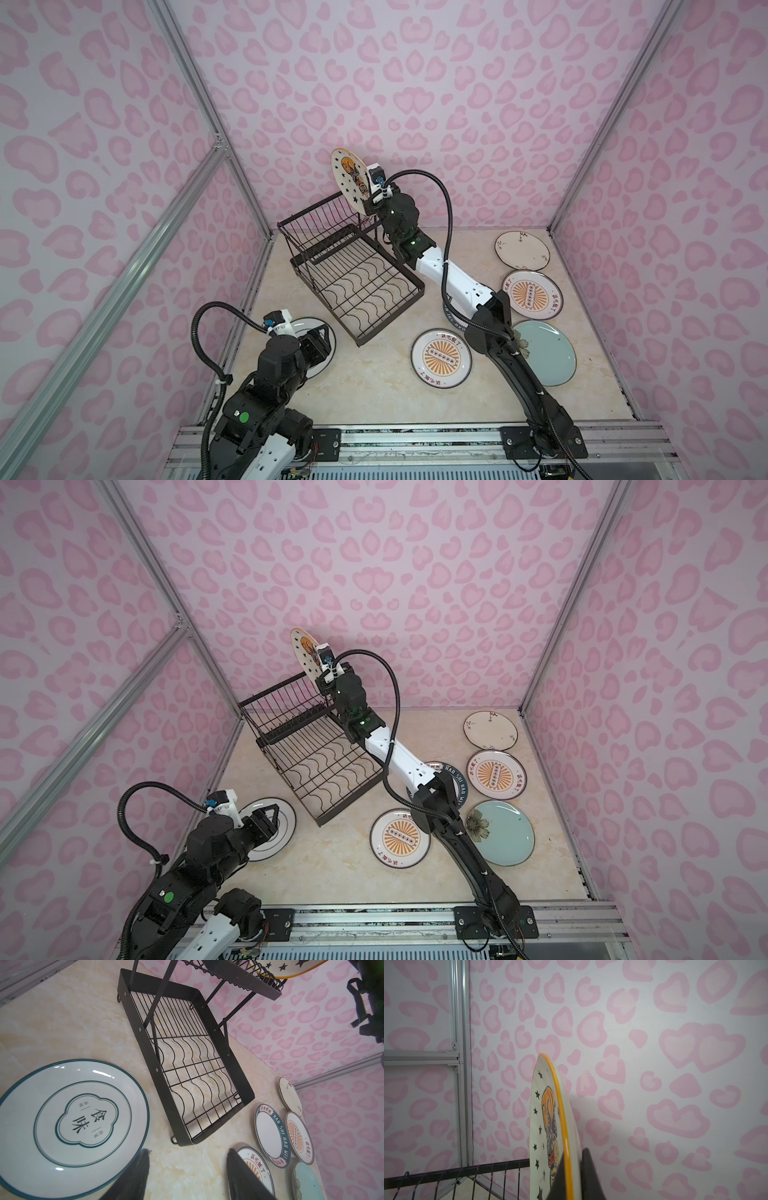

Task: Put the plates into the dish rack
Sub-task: 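Lower the star plate into the rack's far slots with the right gripper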

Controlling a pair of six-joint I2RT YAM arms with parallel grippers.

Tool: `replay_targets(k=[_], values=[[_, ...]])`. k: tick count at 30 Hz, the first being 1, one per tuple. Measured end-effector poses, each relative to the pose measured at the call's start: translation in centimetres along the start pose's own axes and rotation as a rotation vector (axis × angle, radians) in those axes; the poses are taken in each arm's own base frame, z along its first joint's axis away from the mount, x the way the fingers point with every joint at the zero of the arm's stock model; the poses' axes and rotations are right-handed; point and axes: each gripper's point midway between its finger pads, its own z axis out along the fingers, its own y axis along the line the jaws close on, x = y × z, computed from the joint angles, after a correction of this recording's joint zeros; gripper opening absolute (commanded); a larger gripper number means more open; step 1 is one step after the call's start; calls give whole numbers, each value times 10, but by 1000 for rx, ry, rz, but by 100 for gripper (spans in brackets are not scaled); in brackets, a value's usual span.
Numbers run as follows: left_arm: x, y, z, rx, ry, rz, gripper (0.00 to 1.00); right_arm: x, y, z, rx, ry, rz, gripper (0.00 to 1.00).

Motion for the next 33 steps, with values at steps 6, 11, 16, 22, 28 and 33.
replay_targets(k=[6, 11, 16, 22, 28, 33], values=[[0, 0, 0, -2, 1, 0, 62, -2, 0, 0, 3, -11, 4, 0], [0, 0, 0, -2, 1, 0, 62, -8, -2, 0, 8, -34, 14, 0], [0, 1, 0, -2, 1, 0, 62, -12, -4, 0, 12, -44, 20, 0], [0, 2, -3, -2, -4, -1, 62, -14, -4, 0, 14, -46, 17, 0], [0, 3, -4, -4, -7, -1, 62, -12, -4, 0, 15, -43, -5, 0], [-1, 3, -5, -4, -11, -1, 62, -5, -3, 1, 17, -31, -30, 0]])
